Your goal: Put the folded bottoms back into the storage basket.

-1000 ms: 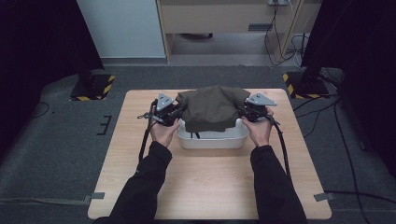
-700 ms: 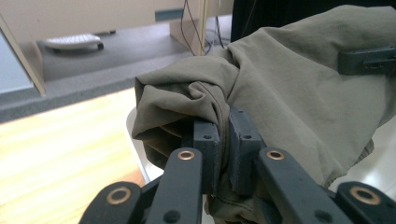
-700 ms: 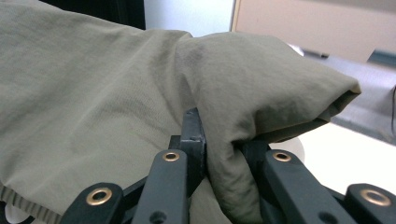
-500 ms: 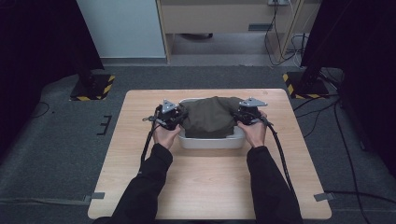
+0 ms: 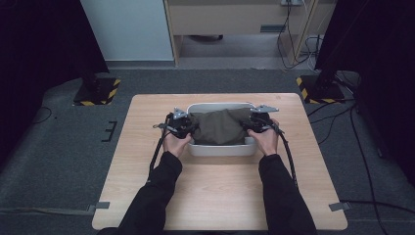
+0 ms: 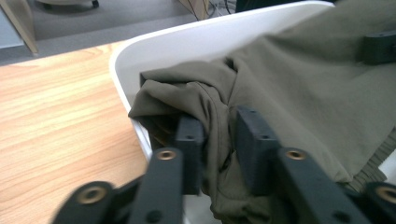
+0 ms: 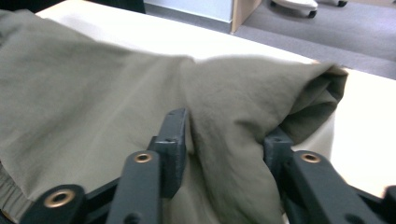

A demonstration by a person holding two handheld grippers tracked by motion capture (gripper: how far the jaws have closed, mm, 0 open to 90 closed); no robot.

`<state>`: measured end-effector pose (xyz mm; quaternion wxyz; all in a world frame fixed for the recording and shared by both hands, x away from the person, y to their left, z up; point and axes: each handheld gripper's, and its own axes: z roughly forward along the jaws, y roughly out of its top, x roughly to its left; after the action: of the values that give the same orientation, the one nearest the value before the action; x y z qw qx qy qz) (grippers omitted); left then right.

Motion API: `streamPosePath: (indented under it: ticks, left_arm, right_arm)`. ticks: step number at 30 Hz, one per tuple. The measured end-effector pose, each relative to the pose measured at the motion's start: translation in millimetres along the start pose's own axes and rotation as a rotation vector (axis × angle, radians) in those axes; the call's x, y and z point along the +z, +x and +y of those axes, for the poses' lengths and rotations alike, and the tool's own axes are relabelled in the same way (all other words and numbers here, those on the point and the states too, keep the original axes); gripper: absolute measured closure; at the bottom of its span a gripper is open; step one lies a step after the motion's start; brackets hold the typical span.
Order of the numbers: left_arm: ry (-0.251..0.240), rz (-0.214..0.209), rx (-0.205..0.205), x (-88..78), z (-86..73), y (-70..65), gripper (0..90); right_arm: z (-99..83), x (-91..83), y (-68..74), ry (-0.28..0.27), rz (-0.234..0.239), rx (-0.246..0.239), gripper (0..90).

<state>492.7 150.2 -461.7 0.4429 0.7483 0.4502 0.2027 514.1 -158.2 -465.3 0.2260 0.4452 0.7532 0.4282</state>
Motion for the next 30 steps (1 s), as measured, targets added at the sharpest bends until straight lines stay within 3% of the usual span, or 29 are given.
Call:
streamPosePath:
  ticks: [4, 8, 16, 23, 30]
  left_arm:
    - [-0.067, -0.006, -0.018, -10.9, 6.0, 0.4, 56.0]
    - [-0.137, -0.017, -0.027, -24.7, 13.7, -0.3, 51.6]
    - [-0.181, -0.009, 0.003, -53.9, 18.5, -2.5, 44.7]
    - [-0.191, -0.004, 0.03, -80.3, 7.9, -2.8, 37.5]
    - [-0.148, 0.015, 0.011, -97.5, -24.9, 10.5, 33.4]
  right_arm:
    - [7.0, -15.0, -5.6, -0.045, -0.01, 0.014, 53.8]
    - [13.8, -30.7, -10.1, -0.106, -0.01, 0.031, 53.8]
    - [20.5, -60.5, -15.2, -0.173, -0.022, 0.02, 44.4]
    - [13.5, -90.4, -16.0, -0.203, -0.037, 0.011, 31.7]
    - [-13.1, -105.4, -17.7, -0.191, -0.037, 0.003, 26.5]
